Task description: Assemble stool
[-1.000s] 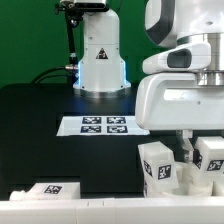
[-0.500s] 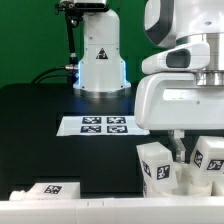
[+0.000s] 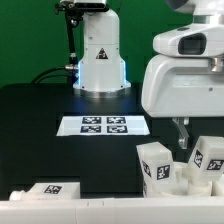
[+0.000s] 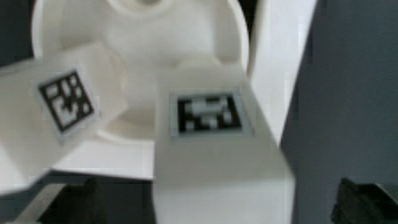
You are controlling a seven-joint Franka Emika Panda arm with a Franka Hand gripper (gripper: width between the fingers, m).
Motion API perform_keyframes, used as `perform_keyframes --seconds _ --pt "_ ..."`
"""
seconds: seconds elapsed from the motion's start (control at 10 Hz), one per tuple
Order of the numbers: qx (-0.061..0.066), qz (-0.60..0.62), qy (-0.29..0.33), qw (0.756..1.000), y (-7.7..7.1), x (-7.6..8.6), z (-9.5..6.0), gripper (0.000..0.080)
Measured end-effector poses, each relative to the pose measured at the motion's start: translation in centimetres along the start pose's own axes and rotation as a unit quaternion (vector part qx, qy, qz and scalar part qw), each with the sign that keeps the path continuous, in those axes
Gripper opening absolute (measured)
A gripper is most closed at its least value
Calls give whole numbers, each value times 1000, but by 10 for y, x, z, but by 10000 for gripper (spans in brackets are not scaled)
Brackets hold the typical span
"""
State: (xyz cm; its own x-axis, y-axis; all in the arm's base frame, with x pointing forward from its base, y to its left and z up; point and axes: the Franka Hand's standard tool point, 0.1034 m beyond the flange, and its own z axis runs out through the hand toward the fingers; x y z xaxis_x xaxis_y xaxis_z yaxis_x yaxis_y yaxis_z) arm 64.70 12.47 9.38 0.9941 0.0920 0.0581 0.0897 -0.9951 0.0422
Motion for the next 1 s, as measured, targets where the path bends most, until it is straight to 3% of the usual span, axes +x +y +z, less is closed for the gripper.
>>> perform_keyframes --seconds 0.1,0.4,0.6,0.7,0.8,1.0 --pt "-4 7 -45 999 -2 -6 4 649" --pt "-7 19 -39 999 3 0 8 649" --pt "-7 21 -39 999 4 0 8 405" --pt "-8 72 -39 997 3 0 9 405" --pt "-9 94 -39 995 3 0 9 333" --pt "-9 200 -32 979 6 0 10 333"
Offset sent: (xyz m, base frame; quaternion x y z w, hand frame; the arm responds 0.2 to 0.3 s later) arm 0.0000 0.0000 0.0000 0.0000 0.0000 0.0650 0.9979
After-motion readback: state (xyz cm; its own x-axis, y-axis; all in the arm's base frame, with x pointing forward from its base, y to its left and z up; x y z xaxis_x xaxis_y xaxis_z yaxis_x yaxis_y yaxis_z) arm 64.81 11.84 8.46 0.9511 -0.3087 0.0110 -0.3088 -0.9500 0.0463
